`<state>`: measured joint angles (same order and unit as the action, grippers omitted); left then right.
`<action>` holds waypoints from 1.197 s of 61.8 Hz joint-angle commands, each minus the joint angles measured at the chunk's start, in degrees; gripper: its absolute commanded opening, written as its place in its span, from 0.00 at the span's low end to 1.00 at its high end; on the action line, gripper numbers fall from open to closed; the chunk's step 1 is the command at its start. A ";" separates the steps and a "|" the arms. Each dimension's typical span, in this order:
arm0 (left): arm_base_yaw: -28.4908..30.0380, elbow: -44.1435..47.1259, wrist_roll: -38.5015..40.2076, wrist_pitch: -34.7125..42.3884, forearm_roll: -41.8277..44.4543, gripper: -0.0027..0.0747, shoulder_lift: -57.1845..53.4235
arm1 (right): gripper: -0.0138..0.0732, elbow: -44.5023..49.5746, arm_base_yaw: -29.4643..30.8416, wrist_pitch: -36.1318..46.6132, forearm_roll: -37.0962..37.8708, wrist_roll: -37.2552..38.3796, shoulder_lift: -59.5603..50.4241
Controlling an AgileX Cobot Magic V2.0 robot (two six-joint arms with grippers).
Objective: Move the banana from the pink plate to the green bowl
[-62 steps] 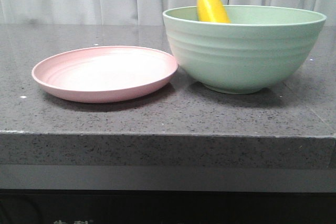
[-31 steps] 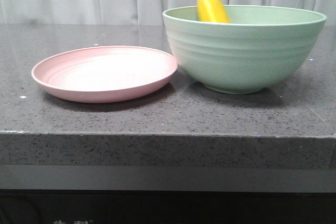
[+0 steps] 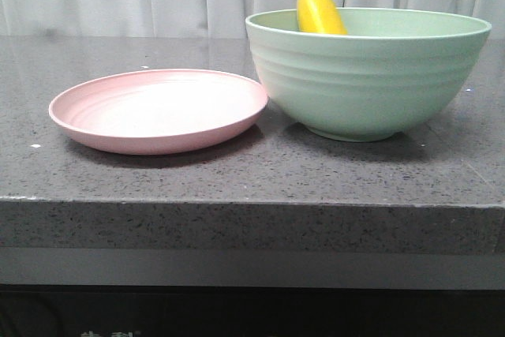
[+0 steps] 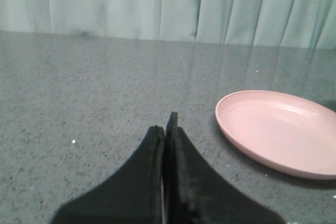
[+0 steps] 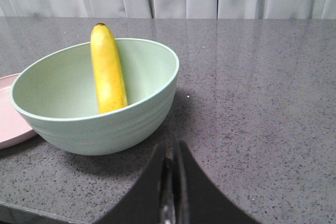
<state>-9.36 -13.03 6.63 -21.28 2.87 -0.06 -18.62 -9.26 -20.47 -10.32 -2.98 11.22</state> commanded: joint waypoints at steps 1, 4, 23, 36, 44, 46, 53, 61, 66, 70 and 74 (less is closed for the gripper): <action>1.52 2.14 0.22 5.34 -0.01 0.01 -1.90 | 0.08 -1.54 0.02 4.80 0.06 -0.06 0.51; 2.19 4.43 0.22 7.00 -0.01 0.01 -1.46 | 0.08 -1.54 0.02 4.67 0.06 -0.06 0.51; 3.26 13.49 0.22 13.89 -0.01 0.01 -1.65 | 0.08 -1.54 0.02 4.66 0.06 -0.06 0.51; 3.26 13.49 0.22 13.60 -0.01 0.01 -1.65 | 0.08 -1.54 0.02 4.66 0.06 -0.06 0.51; 3.26 13.49 0.22 13.60 -0.01 0.01 -1.65 | 0.08 -1.54 0.02 4.66 0.06 -0.06 0.51; 3.26 13.49 0.22 13.60 -0.01 0.01 -1.65 | 0.08 -1.54 0.02 4.66 0.06 -0.06 0.51; 3.26 13.49 0.22 13.60 -0.01 0.01 -1.65 | 0.08 -1.54 0.02 4.66 0.06 -0.06 0.51; 3.26 13.49 0.22 13.60 -0.01 0.01 -1.65 | 0.08 -1.54 0.02 4.66 0.06 -0.06 0.51; 3.26 13.49 0.22 13.60 -0.01 0.01 -1.65 | 0.08 -1.54 0.02 4.66 0.06 -0.06 0.51; 3.26 13.49 0.22 13.60 -0.01 0.01 -1.65 | 0.08 -1.54 0.02 4.66 0.06 -0.06 0.51; 3.26 13.49 0.22 13.60 -0.01 0.01 -1.65 | 0.08 -1.54 0.02 4.73 0.06 -0.06 0.51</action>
<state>-6.17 0.22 6.66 -12.45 2.87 -0.31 -18.62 -9.26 -20.47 -10.32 -2.98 11.22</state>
